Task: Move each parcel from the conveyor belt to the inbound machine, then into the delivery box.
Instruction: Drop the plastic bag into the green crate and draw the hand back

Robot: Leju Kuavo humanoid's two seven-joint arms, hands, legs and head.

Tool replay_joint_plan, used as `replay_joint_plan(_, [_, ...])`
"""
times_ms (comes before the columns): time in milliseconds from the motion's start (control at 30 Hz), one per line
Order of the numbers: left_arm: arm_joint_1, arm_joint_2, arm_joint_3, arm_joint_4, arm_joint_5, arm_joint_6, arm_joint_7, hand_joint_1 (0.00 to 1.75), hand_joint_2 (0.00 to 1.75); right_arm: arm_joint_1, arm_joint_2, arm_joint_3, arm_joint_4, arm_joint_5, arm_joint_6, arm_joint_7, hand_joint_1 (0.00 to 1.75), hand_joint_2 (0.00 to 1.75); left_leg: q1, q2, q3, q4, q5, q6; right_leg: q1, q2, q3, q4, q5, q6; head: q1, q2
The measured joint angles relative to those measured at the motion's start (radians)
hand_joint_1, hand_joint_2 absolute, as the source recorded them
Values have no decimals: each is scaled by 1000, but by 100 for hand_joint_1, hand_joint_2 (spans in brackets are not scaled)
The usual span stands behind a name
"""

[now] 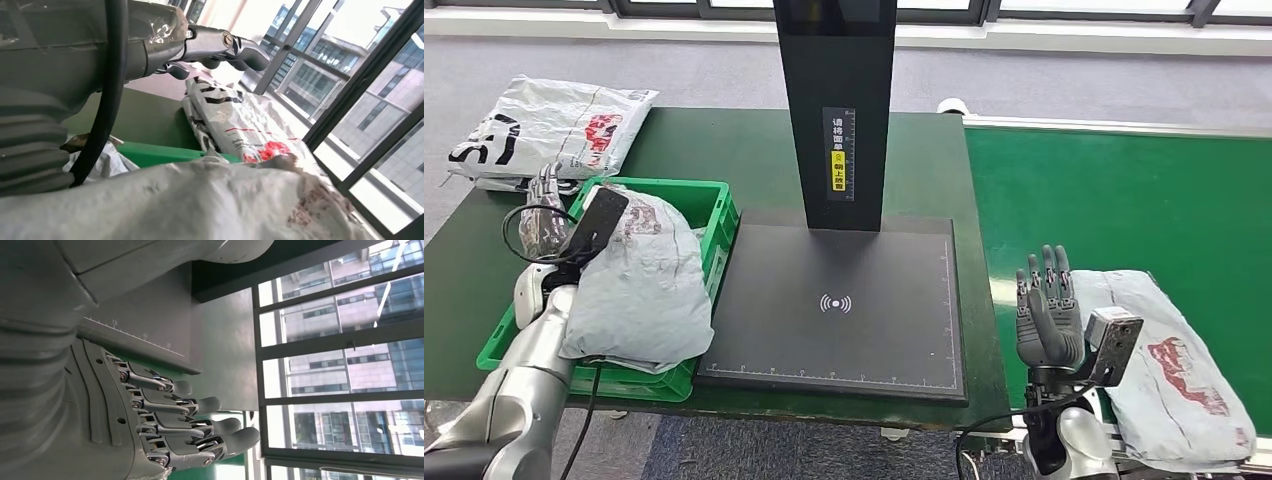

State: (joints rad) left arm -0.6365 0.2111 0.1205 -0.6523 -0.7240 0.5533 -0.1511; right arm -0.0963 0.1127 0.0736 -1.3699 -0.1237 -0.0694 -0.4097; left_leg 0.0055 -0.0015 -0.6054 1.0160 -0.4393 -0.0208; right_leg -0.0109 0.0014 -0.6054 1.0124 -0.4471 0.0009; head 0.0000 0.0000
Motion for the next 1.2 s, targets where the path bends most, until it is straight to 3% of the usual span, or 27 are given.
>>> replay_joint_plan(267, [-16,12,0,57,0,2,2,0,175,-9,-3,0,18,0,0,0,0,175,0,0,0,0,0,0,0,0,0,0,0,0,0,0])
replay_joint_plan(400, [-36,14,5,88,3,0,42,0,0,-14,-4,2,29,-7,4,0,0,175,0,0,0,0,0,0,0,0,0,0,0,0,0,0])
replay_joint_plan(600, [-108,49,18,195,-72,-36,207,0,0,-35,-15,18,62,-26,9,2,0,175,1,0,0,0,1,-1,2,0,0,0,1,-1,0,0])
replay_joint_plan(700, [-129,71,24,231,-72,-36,225,0,0,-42,-22,22,69,-33,9,7,0,175,1,0,0,0,1,-1,3,0,0,0,1,-1,0,0])
replay_joint_plan(833, [-137,86,68,245,13,32,113,0,0,-42,-30,30,73,-36,9,12,0,175,1,0,0,0,1,-2,3,0,-1,0,1,-2,0,0])
replay_joint_plan(933, [-137,85,140,229,131,122,-125,0,0,-39,-31,33,74,-34,4,14,0,175,2,1,-1,0,1,-2,3,0,-2,0,1,-2,0,0])
replay_joint_plan(1000, [-137,73,214,196,133,140,-236,0,0,-36,-31,35,74,-26,-3,14,0,175,2,1,-1,0,1,-2,3,1,-2,0,1,-2,0,0])
replay_joint_plan(1067, [-139,58,298,157,52,143,-284,0,0,-35,-31,41,74,-16,-10,13,0,175,2,1,-1,0,1,-2,3,1,-2,0,1,-2,0,0])
replay_joint_plan(1200, [-160,42,453,101,-158,143,-288,0,0,-29,-31,52,74,-10,-20,9,0,175,2,2,-1,0,1,-2,3,1,-2,0,1,-2,0,0])
